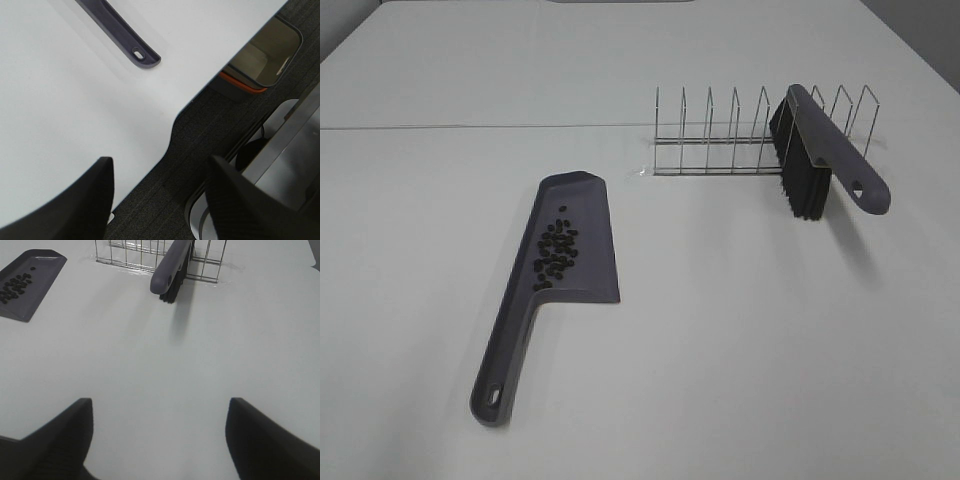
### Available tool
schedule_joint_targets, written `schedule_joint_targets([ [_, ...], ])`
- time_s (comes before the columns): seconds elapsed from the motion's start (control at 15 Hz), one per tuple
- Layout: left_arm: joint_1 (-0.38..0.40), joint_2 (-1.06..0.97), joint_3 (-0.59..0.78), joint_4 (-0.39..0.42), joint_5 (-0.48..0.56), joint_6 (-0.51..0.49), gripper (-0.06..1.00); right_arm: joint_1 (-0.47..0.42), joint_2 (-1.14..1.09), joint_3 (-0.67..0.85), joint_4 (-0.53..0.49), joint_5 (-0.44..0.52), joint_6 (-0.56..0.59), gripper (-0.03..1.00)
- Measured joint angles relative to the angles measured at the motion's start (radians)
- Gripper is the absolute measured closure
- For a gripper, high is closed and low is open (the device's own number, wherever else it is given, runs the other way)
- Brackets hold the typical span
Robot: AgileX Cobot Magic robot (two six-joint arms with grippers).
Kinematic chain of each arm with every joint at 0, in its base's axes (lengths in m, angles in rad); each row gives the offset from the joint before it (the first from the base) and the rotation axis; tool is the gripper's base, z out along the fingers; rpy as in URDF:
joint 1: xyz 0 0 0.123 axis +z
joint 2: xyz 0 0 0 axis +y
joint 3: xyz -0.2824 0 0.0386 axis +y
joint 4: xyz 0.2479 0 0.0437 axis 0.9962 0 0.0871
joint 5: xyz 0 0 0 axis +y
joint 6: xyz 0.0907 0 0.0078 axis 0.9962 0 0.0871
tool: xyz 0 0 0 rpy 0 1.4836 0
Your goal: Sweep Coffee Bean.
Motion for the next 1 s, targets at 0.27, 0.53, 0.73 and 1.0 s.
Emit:
schedule_joint_targets([
  [0.27,0.0,0.0,0.0,-0.002,0.001,0.003,0.41,-0.006,0.0,0.0,0.0,0.0,0.0,0.26],
  [0.53,0.036,-0.044,0.0,-0.005,0.002,0.003,0.41,-0.206,-0.016,0.0,0.0,0.0,0.0,0.26],
  [0.73,0.21,-0.199,0.0,-0.005,0.002,0.003,0.41,-0.249,-0.02,0.0,0.0,0.0,0.0,0.26],
  [1.0,0.385,-0.417,0.0,-0.004,0.002,0.003,0.41,-0.249,-0.02,0.0,0.0,0.0,0.0,0.26],
])
